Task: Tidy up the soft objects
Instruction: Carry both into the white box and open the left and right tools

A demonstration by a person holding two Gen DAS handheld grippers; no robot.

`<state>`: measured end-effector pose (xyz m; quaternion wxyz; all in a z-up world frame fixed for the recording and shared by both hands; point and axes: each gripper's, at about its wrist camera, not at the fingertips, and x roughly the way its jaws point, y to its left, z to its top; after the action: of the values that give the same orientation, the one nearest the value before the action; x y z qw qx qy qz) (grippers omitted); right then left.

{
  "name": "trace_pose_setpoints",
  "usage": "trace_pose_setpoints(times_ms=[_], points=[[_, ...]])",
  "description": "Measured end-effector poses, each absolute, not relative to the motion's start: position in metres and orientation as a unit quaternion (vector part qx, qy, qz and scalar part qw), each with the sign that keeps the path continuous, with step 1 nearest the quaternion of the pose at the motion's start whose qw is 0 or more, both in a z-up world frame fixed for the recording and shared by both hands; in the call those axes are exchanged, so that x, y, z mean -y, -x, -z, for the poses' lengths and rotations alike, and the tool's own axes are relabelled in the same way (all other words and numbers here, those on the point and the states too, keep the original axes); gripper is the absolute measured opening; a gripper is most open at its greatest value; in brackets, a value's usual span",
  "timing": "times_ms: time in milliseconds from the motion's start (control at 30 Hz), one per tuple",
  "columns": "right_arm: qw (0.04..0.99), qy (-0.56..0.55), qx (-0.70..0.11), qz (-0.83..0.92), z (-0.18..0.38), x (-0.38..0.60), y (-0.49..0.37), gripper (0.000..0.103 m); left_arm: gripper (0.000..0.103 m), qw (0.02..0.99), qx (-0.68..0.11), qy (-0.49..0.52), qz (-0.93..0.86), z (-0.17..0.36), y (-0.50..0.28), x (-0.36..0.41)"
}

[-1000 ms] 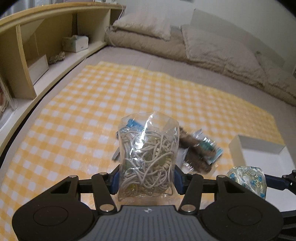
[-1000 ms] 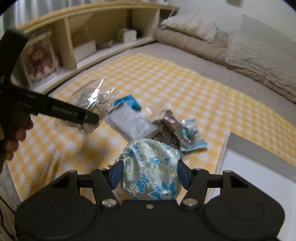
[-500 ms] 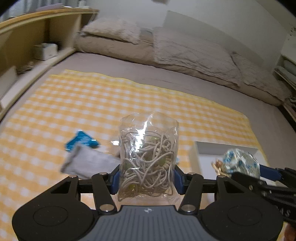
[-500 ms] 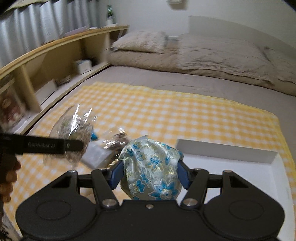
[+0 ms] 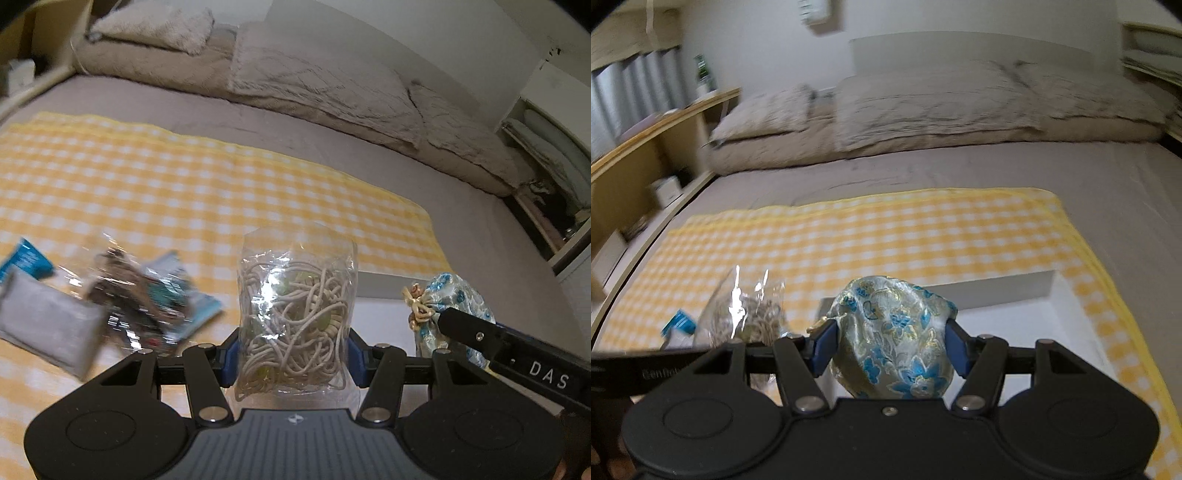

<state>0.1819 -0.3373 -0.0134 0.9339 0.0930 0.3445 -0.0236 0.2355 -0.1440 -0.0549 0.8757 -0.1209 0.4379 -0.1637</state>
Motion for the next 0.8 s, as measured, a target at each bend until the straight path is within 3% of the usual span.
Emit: trace_pose_setpoints(times_ms=[467, 533, 600, 667, 800], points=[[0.922, -0.135, -0.357, 0.062, 0.032, 0.371, -0.21, 0.062, 0.057, 0.853, -0.469, 0.148, 0.176, 0.097, -0.275, 0.187], [0.921, -0.139, -0.359, 0.064, 0.036, 0.373, -0.216, 0.062, 0.06, 0.855, -0.467, 0.14, 0.178, 0.099, -0.277, 0.189], [0.92, -0.143, -0.36, 0.066, 0.039, 0.375, -0.223, 0.062, 0.073, 0.857, -0.462, 0.135, 0.183, 0.099, -0.278, 0.19], [0.918, -0.143, -0.362, 0.069, 0.042, 0.376, -0.229, 0.062, 0.08, 0.861, -0.454, 0.13, 0.187, 0.097, -0.277, 0.189], [0.912, -0.138, -0.38, 0.076, 0.052, 0.376, -0.244, 0.062, 0.084, 0.868, -0.444, 0.107, 0.195, 0.091, -0.276, 0.189]])
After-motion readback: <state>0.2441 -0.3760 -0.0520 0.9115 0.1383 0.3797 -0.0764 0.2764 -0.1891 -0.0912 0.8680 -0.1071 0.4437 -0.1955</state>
